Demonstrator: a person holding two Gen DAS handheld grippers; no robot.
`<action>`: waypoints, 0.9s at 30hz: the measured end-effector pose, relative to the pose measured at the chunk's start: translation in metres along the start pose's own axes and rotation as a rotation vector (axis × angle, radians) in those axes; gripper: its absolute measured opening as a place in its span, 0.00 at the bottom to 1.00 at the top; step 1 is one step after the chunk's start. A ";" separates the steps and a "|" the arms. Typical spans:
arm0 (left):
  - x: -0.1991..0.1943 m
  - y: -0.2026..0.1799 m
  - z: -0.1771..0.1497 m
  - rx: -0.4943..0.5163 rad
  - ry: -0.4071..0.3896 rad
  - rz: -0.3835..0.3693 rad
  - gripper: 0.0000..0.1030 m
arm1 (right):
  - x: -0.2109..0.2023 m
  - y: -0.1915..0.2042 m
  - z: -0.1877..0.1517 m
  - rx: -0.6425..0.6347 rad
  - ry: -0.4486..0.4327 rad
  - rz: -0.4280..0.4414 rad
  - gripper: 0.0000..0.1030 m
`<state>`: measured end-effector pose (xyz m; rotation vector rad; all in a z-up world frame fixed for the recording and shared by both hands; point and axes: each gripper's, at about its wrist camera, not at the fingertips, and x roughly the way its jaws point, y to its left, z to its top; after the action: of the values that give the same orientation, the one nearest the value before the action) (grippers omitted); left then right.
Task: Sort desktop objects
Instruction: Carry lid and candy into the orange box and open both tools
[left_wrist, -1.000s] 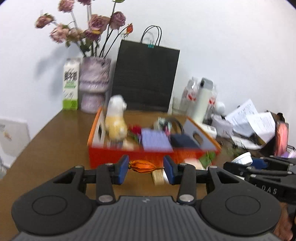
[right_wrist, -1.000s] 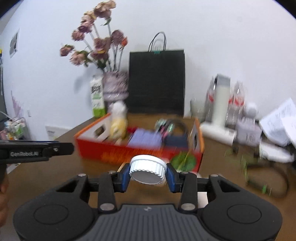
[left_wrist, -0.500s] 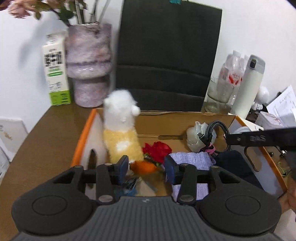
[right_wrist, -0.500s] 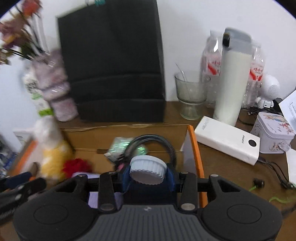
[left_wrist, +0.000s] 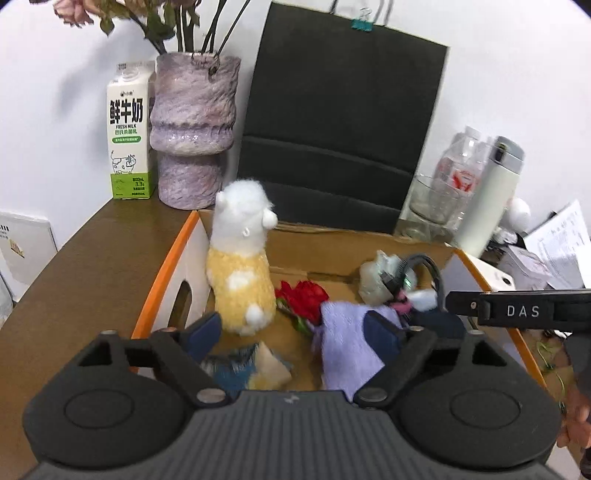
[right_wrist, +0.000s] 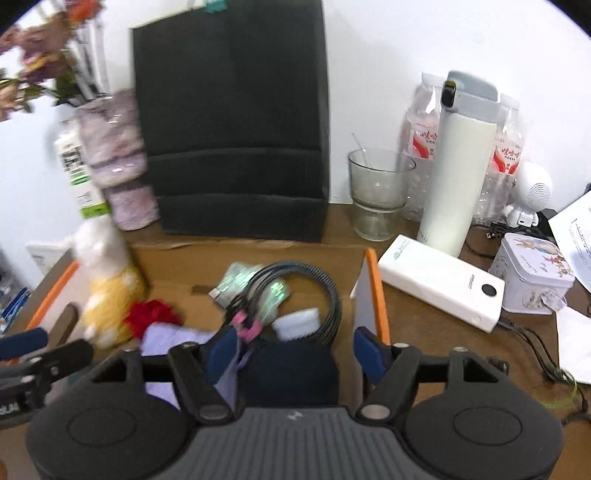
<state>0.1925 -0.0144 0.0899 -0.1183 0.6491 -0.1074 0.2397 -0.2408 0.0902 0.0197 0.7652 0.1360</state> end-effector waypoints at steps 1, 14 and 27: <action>-0.007 -0.001 -0.005 0.006 -0.004 0.000 0.90 | -0.010 0.003 -0.008 -0.006 -0.008 0.013 0.71; -0.123 -0.008 -0.092 0.068 -0.126 -0.001 1.00 | -0.121 0.027 -0.122 -0.058 -0.115 0.083 0.76; -0.186 0.003 -0.203 0.058 -0.128 0.015 1.00 | -0.188 0.037 -0.253 -0.054 -0.189 0.098 0.79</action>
<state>-0.0780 -0.0011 0.0403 -0.0641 0.5186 -0.1037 -0.0733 -0.2364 0.0396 0.0187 0.5721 0.2440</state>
